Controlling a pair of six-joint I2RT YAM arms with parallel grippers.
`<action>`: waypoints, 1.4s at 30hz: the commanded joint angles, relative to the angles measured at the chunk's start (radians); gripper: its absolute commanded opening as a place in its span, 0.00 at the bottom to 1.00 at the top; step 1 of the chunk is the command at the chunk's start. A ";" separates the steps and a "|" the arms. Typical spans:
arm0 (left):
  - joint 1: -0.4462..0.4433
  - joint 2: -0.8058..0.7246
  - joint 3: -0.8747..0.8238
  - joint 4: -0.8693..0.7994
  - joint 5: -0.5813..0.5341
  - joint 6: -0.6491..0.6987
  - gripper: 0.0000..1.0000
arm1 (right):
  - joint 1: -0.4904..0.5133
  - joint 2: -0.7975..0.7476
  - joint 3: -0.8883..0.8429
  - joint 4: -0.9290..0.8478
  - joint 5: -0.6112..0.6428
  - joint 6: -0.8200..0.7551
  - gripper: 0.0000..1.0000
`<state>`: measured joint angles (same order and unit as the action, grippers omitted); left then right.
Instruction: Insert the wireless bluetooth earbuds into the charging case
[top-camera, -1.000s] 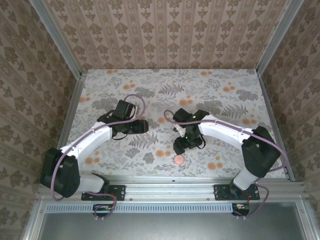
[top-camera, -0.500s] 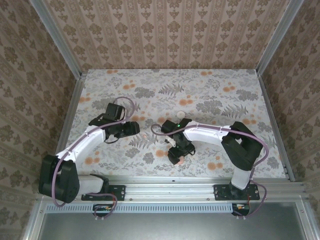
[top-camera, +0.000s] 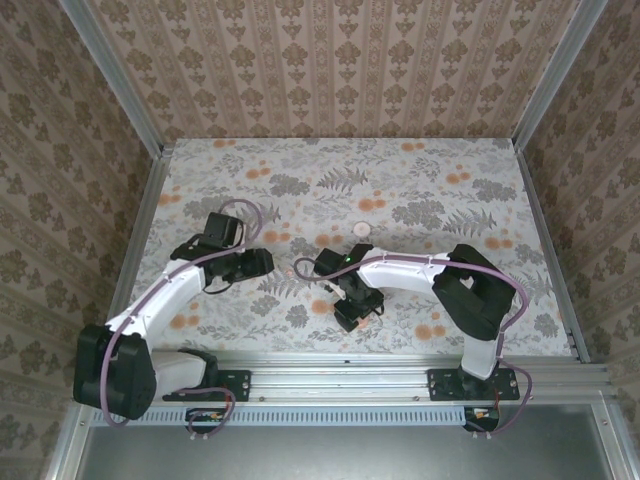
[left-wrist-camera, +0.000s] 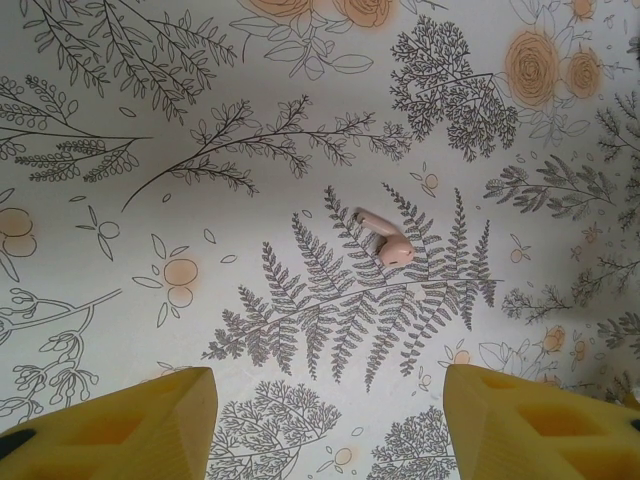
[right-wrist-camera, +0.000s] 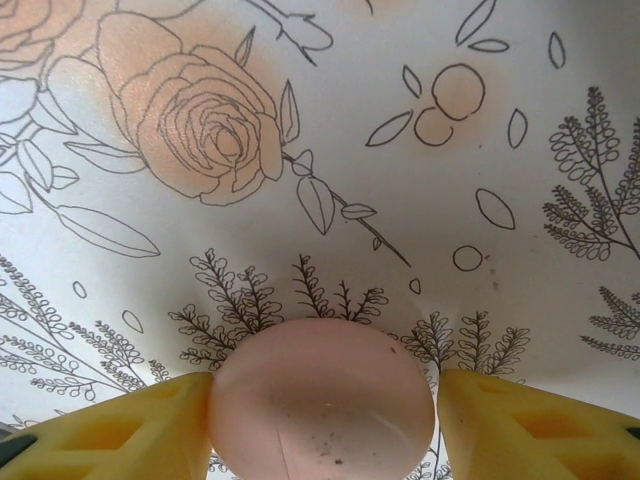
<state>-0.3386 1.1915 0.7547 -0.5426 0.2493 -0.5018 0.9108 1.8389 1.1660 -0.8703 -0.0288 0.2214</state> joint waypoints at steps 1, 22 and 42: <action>0.005 -0.023 -0.011 -0.019 0.013 -0.001 0.62 | 0.008 0.015 -0.002 -0.010 0.035 0.031 0.59; -0.085 -0.371 -0.390 0.802 0.125 0.158 0.59 | -0.192 -0.399 -0.274 0.653 -0.287 0.667 0.43; -0.310 -0.488 -0.557 1.121 0.198 0.598 0.56 | -0.156 -0.434 -0.384 1.298 -0.369 1.012 0.40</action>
<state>-0.6357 0.7010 0.2138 0.4835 0.4316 0.0559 0.7361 1.4334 0.7944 0.3202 -0.3931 1.1877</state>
